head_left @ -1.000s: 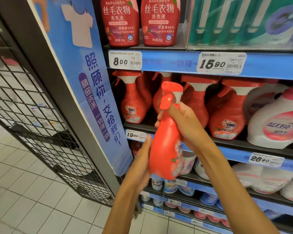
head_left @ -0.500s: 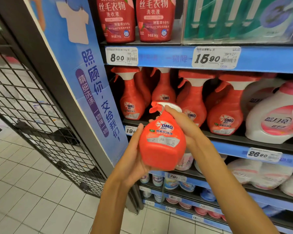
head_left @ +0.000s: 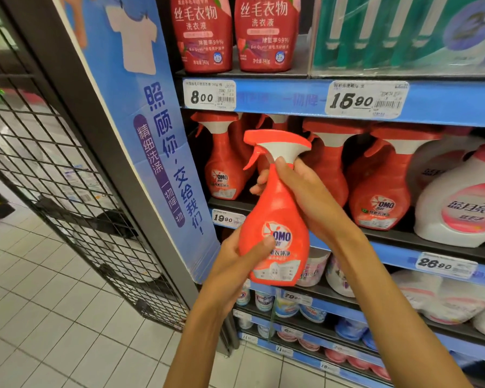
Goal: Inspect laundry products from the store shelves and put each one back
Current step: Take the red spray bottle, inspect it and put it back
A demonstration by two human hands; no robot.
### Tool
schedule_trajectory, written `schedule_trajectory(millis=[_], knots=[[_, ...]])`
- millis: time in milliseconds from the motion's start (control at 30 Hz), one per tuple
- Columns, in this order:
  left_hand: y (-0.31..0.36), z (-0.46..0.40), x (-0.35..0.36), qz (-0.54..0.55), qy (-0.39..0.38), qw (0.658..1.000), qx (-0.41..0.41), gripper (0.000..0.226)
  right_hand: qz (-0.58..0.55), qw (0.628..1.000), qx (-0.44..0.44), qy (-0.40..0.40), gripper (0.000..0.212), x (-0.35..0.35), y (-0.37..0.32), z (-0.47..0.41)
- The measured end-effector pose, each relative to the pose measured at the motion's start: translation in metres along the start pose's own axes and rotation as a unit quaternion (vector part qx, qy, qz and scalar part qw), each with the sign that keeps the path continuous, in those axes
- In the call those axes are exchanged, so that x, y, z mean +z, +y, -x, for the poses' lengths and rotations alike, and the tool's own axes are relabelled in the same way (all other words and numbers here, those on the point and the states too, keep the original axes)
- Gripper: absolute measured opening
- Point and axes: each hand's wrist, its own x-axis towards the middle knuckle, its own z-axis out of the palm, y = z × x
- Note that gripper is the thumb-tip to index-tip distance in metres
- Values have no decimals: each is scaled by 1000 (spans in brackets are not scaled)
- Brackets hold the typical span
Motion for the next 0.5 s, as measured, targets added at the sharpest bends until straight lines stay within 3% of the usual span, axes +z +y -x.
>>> schedule_trajectory(millis=[133, 300, 433, 500], knots=[[1, -4, -4, -68, -6, 993, 94, 51, 42, 993, -73, -87, 56, -7, -11, 20], [6, -16, 0, -110, -15, 981, 162, 63, 58, 984, -109, -128, 43, -13, -31, 36], [-2, -23, 4, -95, 30, 972, 212, 59, 95, 981, -139, -99, 31, -13, -31, 35], [-8, -25, 8, -83, 57, 975, 199, 54, 107, 980, -163, -25, 25, -5, -22, 31]])
